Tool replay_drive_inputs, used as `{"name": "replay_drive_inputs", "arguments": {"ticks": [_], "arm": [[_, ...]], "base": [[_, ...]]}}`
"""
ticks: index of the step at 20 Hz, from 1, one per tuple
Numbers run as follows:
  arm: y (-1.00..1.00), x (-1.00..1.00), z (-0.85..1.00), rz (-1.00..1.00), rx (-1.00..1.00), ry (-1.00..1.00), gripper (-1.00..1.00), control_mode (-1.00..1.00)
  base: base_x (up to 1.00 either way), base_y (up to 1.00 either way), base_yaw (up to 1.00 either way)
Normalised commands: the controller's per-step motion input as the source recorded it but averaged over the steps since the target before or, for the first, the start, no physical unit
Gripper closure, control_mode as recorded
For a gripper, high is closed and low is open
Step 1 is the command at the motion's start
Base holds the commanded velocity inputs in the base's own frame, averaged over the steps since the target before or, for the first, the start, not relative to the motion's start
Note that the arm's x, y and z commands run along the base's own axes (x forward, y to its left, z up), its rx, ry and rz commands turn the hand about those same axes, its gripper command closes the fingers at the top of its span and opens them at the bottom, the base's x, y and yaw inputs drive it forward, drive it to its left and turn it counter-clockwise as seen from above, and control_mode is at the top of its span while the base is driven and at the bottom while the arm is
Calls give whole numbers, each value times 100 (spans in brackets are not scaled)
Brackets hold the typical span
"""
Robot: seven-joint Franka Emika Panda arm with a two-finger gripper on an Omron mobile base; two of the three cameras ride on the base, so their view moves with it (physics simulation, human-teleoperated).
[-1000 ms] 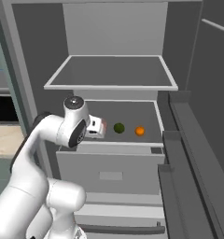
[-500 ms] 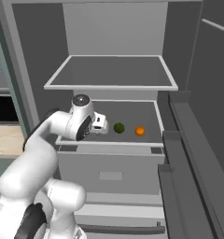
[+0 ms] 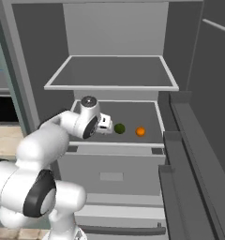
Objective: Open the fridge, remove the tangerine, lime, and steak, and place them on any counter.
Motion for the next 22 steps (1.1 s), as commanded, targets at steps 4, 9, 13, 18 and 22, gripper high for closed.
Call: {"name": "replay_drive_inputs", "arguments": {"ticks": [4, 9, 13, 18, 22], "arm": [[-1, 30, -26, 0, 0, 0, -100, -100], [-2, 34, -13, 0, 0, 0, -100, -100], [-1, 29, -17, 0, 0, 0, -100, -100], [0, 43, -11, 0, 2, 0, -100, -100], [0, 39, -16, 0, 2, 0, -100, -100]], "base": [[0, 0, 0], [0, 0, 0], [0, 0, 0], [0, 0, 0], [0, 0, 0]]}}
